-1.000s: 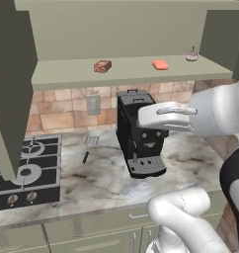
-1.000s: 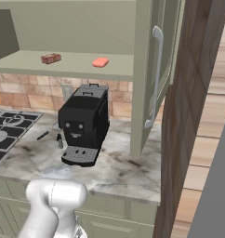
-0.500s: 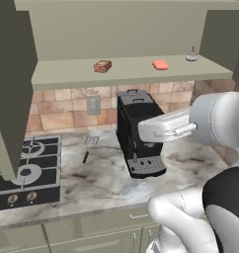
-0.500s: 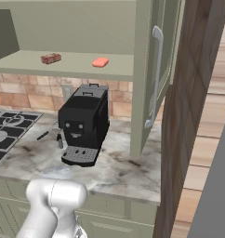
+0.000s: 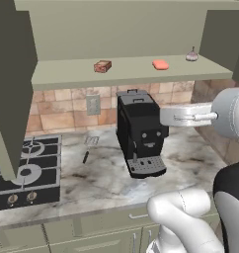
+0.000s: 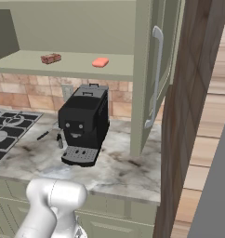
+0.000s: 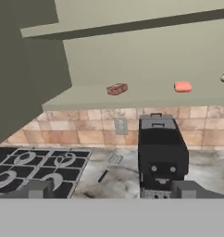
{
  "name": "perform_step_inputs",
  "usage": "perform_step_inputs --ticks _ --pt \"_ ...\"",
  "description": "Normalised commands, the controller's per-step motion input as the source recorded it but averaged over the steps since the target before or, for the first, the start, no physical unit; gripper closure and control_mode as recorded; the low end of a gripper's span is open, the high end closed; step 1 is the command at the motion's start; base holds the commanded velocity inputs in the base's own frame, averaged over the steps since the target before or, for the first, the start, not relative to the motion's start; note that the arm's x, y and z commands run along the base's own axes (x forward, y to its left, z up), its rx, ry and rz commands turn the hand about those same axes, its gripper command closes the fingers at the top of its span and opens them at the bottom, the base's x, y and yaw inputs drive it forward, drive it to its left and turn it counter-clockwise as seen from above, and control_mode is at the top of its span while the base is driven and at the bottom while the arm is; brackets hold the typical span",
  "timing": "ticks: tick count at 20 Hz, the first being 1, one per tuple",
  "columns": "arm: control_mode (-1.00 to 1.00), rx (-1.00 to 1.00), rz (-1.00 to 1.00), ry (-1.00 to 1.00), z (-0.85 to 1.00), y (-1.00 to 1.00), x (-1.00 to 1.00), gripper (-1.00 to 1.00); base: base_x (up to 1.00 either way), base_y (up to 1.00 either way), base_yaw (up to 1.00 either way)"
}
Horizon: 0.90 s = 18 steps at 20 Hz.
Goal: Pick the bar soap and bar soap from the cabinet and place them on the counter.
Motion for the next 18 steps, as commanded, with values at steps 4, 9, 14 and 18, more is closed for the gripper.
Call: perform_step_inputs --ticks 4,9,14,18 --pt "-1.00 0.10 -0.12 0.00 0.11 -0.23 0.00 -1.00 0.00 0.00 0.00" --pt "-1.00 0.00 -0.01 -0.15 0.00 -0.01 0.05 -1.00 0.00 0.00 0.00" --pt "-1.00 0.05 0.00 -0.10 0.00 -0.09 0.31 -1.00 0.00 0.00 0.00" --pt "-1.00 0.05 0.00 -0.07 0.00 -0.08 0.32 -1.00 0.00 0.00 0.00"
